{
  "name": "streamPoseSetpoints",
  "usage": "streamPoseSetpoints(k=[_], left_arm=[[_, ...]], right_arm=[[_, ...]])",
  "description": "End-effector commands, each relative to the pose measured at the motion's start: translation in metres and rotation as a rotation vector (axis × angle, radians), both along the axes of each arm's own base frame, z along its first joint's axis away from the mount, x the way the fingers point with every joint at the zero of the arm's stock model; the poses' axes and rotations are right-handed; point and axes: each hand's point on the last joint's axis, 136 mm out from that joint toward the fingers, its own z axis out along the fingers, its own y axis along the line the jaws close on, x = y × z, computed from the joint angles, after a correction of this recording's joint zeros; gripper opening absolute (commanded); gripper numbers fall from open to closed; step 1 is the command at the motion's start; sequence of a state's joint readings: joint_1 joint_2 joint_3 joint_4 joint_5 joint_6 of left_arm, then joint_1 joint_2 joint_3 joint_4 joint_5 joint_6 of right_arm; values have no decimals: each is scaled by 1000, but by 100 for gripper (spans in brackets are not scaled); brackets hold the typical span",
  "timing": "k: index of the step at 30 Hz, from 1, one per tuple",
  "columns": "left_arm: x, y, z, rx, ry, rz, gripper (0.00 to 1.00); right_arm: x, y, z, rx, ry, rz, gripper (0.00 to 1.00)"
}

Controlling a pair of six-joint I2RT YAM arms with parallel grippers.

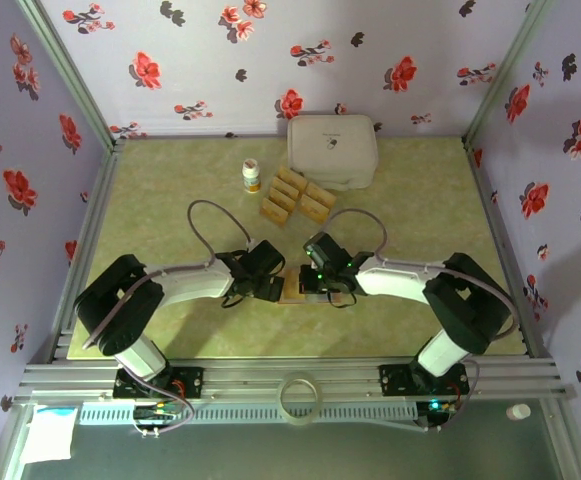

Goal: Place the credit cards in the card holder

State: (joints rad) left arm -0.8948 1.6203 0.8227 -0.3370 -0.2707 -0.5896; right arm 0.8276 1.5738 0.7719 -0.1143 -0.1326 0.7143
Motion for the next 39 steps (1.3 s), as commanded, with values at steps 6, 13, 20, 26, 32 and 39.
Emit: streamPoseSetpoints(k=[6,13,20,26,32,39], left_arm=[[4,39,6,71,-42,98,100],[11,49,25,50,-78,121,100],[16,34,43,-10,-96,57,100],[17,10,44,-58,-74,-6,100],[16,-5,32,-47,-57,-33,100],[14,-9,17,-28,-37,-41,100]], right_arm=[[9,-11,36,-3,-75,-21,3],[12,-29,46,-14,-87,-52,33],[9,-51,38,-37,-70,-99,46],[6,-68,22,-28,-37,-155,48],[3,-67,10,-11,-7,-161,48],[3,-65,4,-9,3,-161,46]])
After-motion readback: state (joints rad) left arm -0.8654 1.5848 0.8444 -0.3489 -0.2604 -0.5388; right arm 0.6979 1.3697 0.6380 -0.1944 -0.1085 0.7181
